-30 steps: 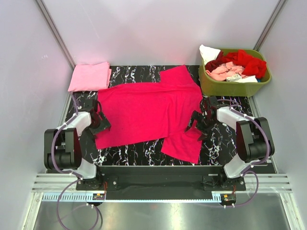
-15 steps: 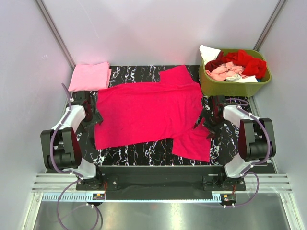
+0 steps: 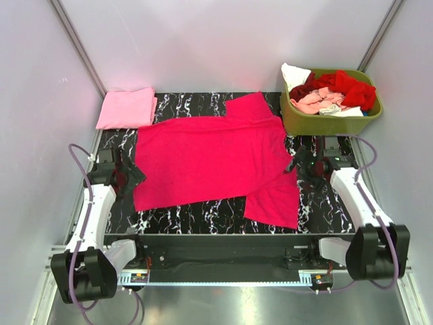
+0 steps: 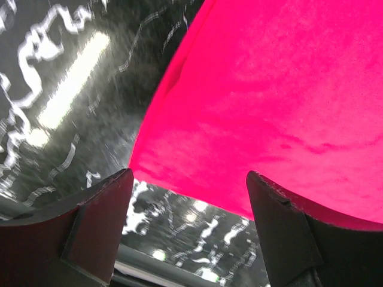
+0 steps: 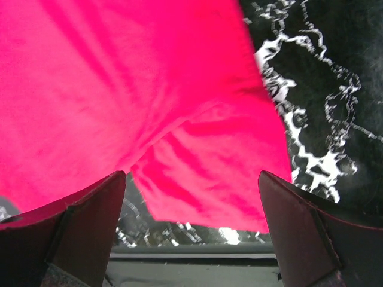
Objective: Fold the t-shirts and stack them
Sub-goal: Flatten the tshirt out, then fold the tshirt
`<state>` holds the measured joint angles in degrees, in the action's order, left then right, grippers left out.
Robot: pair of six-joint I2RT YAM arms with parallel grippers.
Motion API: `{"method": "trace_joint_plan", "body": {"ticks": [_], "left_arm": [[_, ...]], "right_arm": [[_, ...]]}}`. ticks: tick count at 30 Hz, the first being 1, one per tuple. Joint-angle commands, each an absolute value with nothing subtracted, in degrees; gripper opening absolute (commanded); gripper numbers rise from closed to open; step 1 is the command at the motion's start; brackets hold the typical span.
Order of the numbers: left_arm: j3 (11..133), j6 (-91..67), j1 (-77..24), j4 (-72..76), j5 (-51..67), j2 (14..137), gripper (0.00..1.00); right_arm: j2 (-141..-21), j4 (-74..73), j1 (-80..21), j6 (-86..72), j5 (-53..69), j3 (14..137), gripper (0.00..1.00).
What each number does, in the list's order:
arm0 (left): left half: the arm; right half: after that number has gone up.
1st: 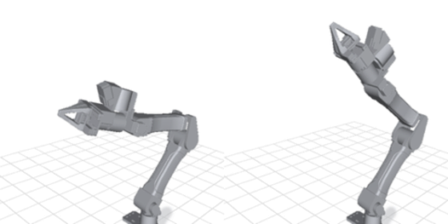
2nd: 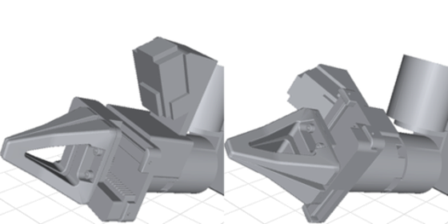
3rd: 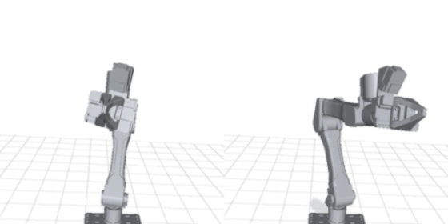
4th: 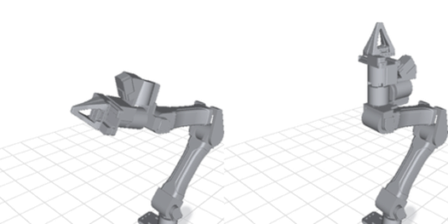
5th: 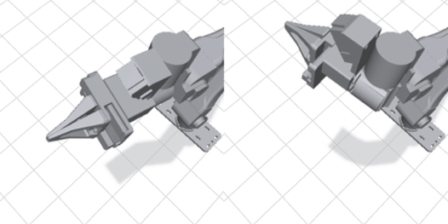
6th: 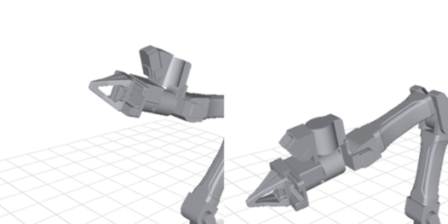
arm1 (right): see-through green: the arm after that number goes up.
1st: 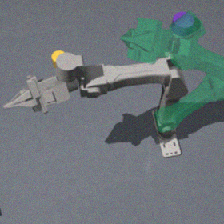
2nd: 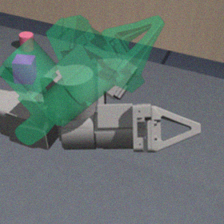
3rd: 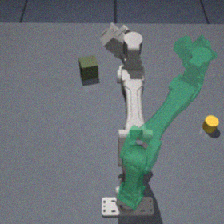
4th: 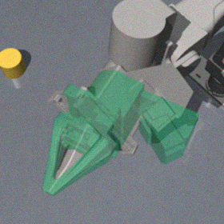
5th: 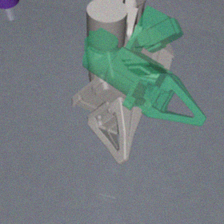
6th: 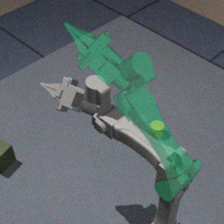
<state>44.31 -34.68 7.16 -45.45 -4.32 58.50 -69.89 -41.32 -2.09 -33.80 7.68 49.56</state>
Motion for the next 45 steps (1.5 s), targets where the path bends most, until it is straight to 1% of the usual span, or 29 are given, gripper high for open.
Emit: {"method": "trace_joint_plan", "body": {"ticks": [1, 3, 6, 8, 10, 17, 23, 26, 27, 29, 32, 34, 35, 37, 38, 40, 42, 44, 45], "left_arm": [[42.72, -42.95, 6.60, -45.53, -2.02, 56.95, 0.81], [38.95, -45.08, 6.42, -44.30, -0.79, 56.08, 0.80], [34.37, -48.42, 5.89, -43.59, -4.03, 55.81, 0.78], [34.10, -50.88, 3.96, -44.21, -7.01, 56.42, 0.76], [33.40, -52.37, 3.34, -43.68, -7.38, 56.95, 0.75], [30.41, -53.26, 3.25, -39.82, -14.58, 57.30, 0.73], [27.87, -54.05, 3.25, -36.57, -17.05, 58.45, 0.72], [26.99, -54.49, 3.25, -34.99, -17.84, 59.59, 0.70], [26.63, -54.84, 3.25, -34.63, -18.10, 59.76, 0.66], [25.58, -55.02, 3.25, -32.97, -18.46, 59.68, 0.62], [25.58, -55.55, 3.25, -32.87, -19.16, 58.98, 0.58], [25.66, -55.81, 3.25, -32.87, -19.16, 59.15, 0.53], [25.84, -55.72, 3.25, -32.52, -19.16, 59.50, 0.47], [26.01, -55.46, 3.25, -32.43, -18.90, 60.64, 0.39], [26.28, -55.20, 3.25, -31.82, -18.37, 60.91, 0.31], [26.54, -54.58, 3.25, -31.38, -17.93, 61.70, 0.23], [26.63, -54.14, 3.34, -30.50, -17.49, 61.87, 0.10], [26.72, -53.62, 3.25, -29.80, -17.14, 61.53, 0.01], [26.81, -53.27, 3.34, -29.53, -17.05, 61.26, 0.00]], "right_arm": [[-64.35, -44.91, -2.29, -34.45, 10.37, 50.27, 1.00], [-63.02, -45.88, -2.55, -34.89, 11.77, 50.27, 1.00], [-61.26, -46.14, -3.07, -35.59, 13.27, 49.22, 1.00], [-60.73, -45.71, -3.51, -35.77, 13.71, 48.61, 1.00], [-61.26, -45.53, -3.78, -35.77, 13.80, 48.16, 1.00], [-63.98, -45.52, -3.87, -33.05, 13.28, 49.66, 1.00], [-64.95, -45.26, -3.87, -32.43, 12.92, 49.31, 1.00], [-64.86, -44.65, -3.69, -32.61, 13.09, 48.52, 0.99], [-64.95, -44.47, -3.87, -32.52, 13.01, 48.34, 1.00], [-65.21, -44.21, -3.78, -32.26, 13.18, 48.25, 1.00], [-65.92, -44.47, -3.78, -31.82, 13.80, 48.34, 1.00], [-66.01, -44.39, -3.87, -31.90, 13.80, 48.25, 1.00], [-66.01, -44.38, -3.78, -31.82, 13.80, 48.16, 1.00], [-65.92, -44.38, -3.87, -32.08, 13.80, 48.16, 1.00], [-65.74, -44.38, -3.87, -32.08, 13.97, 47.99, 1.00], [-65.92, -44.38, -3.87, -31.99, 13.97, 47.90, 1.00], [-66.53, -44.47, -3.78, -32.08, 14.24, 47.81, 1.00], [-68.11, -45.35, -3.87, -32.08, 14.76, 48.16, 1.00], [-68.46, -45.53, -4.04, -32.17, 14.77, 48.25, 1.00]]}}
